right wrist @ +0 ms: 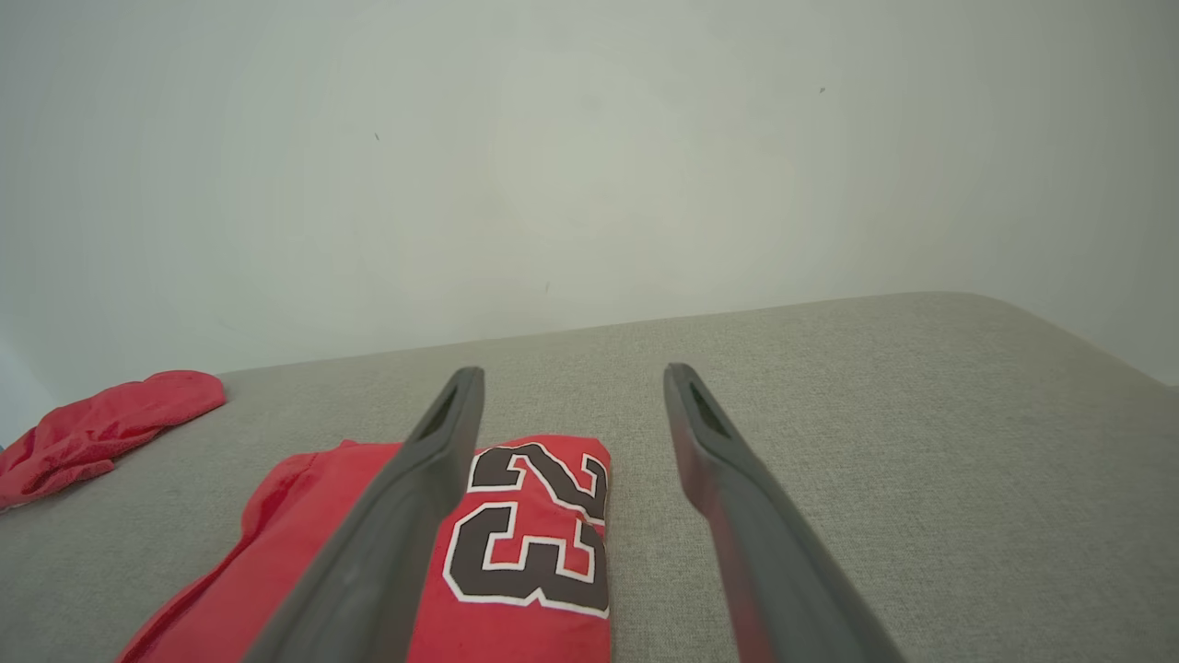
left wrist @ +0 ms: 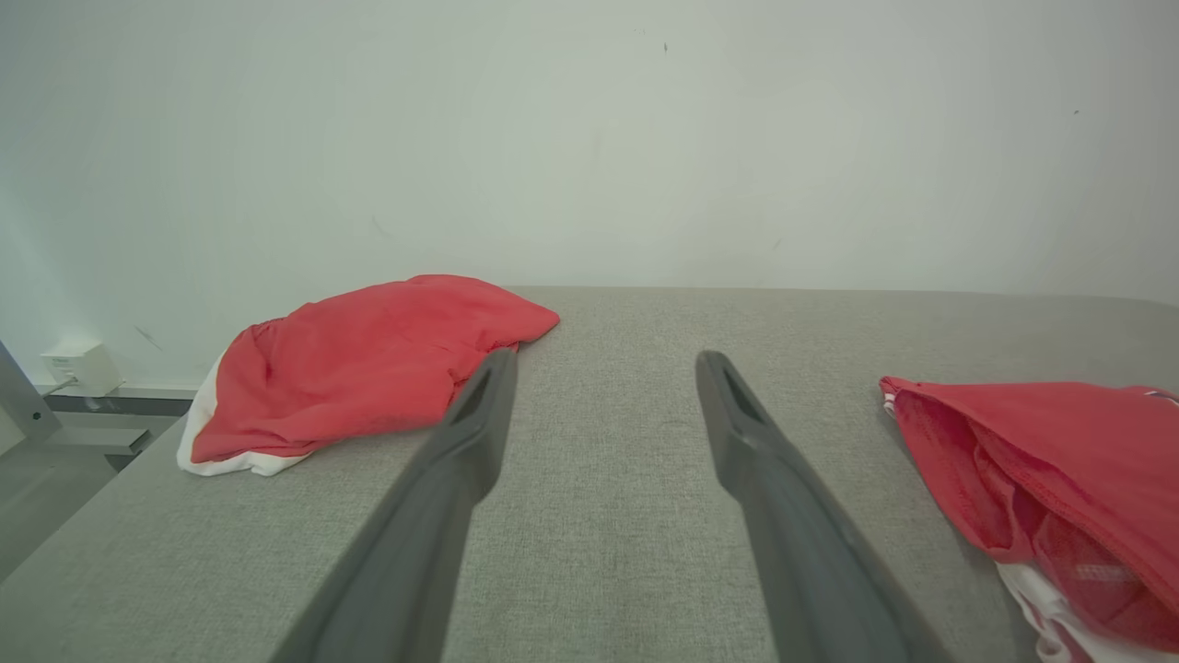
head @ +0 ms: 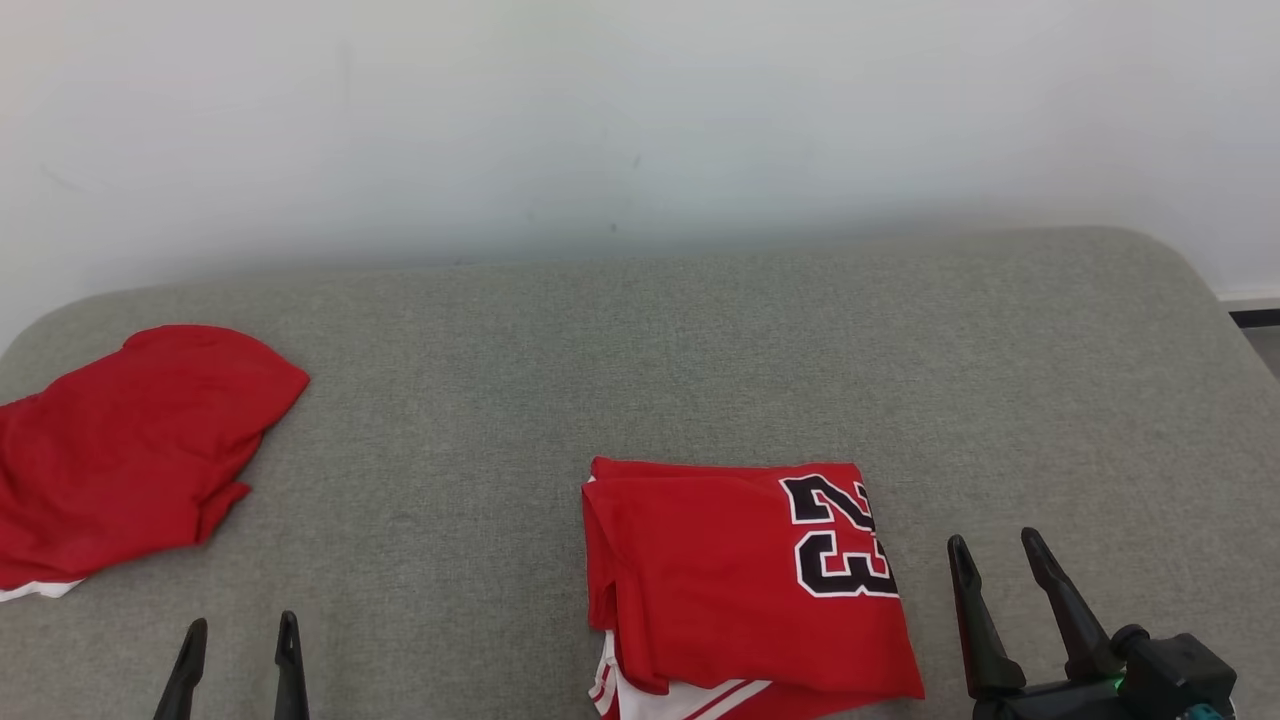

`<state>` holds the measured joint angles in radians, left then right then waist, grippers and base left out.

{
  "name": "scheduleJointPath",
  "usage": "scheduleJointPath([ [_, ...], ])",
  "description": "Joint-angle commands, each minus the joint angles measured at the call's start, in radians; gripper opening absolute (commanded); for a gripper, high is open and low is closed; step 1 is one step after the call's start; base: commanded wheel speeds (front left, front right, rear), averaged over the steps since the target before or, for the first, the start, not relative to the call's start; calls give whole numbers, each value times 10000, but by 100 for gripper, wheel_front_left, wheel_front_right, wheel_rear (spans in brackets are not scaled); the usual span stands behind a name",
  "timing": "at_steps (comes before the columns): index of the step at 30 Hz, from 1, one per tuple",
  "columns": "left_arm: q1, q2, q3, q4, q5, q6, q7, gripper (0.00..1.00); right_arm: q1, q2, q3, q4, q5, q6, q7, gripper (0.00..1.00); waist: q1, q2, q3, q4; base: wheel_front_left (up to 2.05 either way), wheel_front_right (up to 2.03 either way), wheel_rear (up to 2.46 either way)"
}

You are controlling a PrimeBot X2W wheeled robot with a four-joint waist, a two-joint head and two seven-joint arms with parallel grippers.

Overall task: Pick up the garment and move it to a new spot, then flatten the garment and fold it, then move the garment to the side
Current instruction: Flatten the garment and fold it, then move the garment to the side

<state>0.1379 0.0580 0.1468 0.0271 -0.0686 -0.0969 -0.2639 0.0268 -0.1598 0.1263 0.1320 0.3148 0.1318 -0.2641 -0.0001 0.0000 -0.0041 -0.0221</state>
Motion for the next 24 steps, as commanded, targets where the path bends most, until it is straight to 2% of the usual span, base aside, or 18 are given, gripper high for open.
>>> scheduleJointPath([
  [1, 152, 58, -17, -46, 39, -4, -5, 100, 132, 21, -39, 31, -46, -24, -1, 100, 1, 0, -16, 86, 0, 0, 0],
  [24, 91, 1, -13, 42, -144, -46, -5, 100, -38, 34, 157, 387, -138, -24, 43, 100, 1, 0, -26, 157, 0, 0, 0],
])
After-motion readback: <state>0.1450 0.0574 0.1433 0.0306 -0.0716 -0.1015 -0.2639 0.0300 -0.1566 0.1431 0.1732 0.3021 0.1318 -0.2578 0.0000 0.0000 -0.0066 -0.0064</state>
